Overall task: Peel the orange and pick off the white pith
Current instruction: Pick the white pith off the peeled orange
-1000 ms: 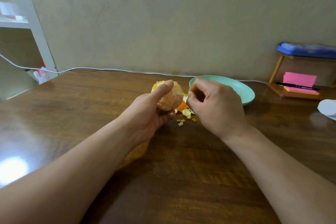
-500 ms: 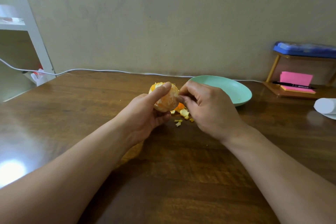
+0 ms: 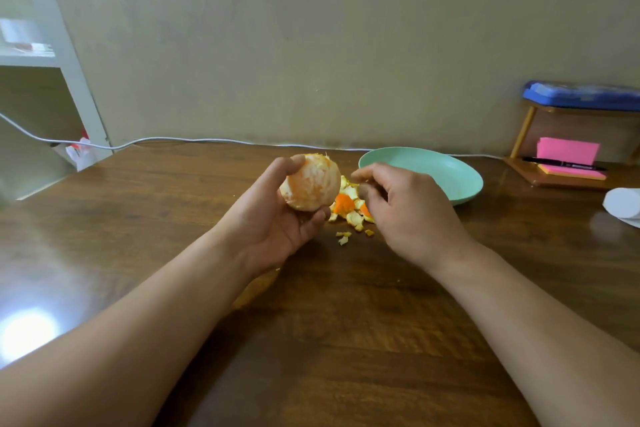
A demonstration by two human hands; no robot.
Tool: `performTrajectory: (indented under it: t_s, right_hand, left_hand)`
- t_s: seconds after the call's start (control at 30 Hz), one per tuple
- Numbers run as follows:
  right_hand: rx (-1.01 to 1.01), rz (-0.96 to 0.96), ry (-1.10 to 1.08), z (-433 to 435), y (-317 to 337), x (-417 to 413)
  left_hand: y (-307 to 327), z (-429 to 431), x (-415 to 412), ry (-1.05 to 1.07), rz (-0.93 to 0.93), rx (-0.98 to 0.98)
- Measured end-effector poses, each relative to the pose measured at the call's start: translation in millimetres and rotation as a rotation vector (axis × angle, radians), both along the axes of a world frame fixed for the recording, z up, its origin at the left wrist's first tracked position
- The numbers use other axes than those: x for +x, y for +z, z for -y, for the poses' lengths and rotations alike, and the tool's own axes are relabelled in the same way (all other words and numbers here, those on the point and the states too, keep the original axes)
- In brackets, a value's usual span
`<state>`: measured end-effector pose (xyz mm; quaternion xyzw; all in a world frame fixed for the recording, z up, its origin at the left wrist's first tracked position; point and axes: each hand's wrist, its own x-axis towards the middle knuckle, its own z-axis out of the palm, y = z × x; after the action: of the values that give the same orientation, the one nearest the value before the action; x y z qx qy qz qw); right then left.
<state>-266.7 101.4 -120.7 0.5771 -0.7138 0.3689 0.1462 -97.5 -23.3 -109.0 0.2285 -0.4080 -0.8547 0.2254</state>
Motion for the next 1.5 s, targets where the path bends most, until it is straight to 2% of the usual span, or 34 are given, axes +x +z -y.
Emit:
performTrajectory:
  t_s: [0.1, 0.3, 0.43, 0.77, 0.97, 1.2, 1.5]
  right_hand:
    - [0.049, -0.008, -0.005, 3, -1, 5]
    - [0.013, -0.037, -0.005, 11, -2, 19]
    - [-0.028, 0.024, 0.011, 12, -3, 23]
    - [0.058, -0.136, 0.005, 11, -1, 15]
    - [0.055, -0.187, -0.007, 11, 2, 15]
    - [0.002, 0.009, 0.053, 8, -1, 12]
    - [0.074, -0.084, 0.063, 6, -1, 4]
  left_hand:
    - [0, 5, 3, 0.013, -0.054, 0.090]
    - [-6, 10, -1, 0.073, -0.013, 0.093]
    - [-7, 4, -6, 0.100, -0.034, 0.034]
    - [-10, -1, -12, 0.179, 0.012, -0.121]
    - [-10, 1, -12, 0.178, 0.007, -0.139]
    - [-12, 6, -10, 0.123, 0.018, -0.038]
    - [-14, -4, -15, 0.215, 0.145, -0.271]
